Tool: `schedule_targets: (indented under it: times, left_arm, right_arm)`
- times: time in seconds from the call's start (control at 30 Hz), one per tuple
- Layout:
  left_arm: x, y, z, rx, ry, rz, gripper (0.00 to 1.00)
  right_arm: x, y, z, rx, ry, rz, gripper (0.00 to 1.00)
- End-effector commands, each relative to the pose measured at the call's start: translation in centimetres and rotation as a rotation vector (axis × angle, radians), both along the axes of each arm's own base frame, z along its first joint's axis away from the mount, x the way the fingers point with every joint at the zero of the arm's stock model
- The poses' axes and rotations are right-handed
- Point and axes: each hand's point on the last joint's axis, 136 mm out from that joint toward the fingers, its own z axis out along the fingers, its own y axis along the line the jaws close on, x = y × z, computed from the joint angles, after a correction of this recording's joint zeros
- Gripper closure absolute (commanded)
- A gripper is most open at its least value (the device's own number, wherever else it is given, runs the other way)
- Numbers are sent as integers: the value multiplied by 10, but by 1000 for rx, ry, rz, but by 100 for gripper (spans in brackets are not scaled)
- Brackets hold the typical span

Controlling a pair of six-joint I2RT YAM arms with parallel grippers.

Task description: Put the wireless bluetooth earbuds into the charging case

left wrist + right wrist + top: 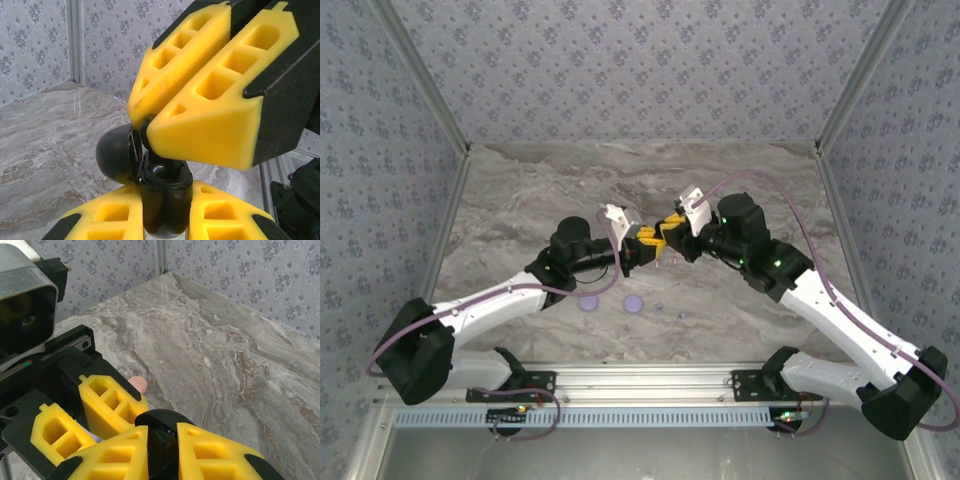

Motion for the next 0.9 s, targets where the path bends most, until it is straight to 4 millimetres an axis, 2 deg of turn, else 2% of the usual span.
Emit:
schedule_targets:
  times: [0.0,0.17,0.37,0.5,0.6,0.73,0.87]
  left_arm:
    - [-2,-2,22,-40,-61,-12,100]
    - [-2,-2,21,-39,-59,-11,100]
    - [-3,-1,26,-59,-67,-10,100]
    - [-5,1,35,-102,-87,-9,100]
    - [-7,3,46,-137,-109,-9,100]
    - [-10,4,60,-164,-143,-22,100]
    - [-10,3,68,-178,-162,-37,100]
  right_arm:
    - [-9,7,6,7,26,54,76]
    - [-10,6,29,64,30,64,62]
    - [-5,-17,62,192,60,16,44]
    - [0,-34,69,292,132,12,35]
    - [6,-44,68,372,202,20,22]
    - [-2,-37,74,452,272,133,1]
    - [-10,-22,69,443,324,217,0]
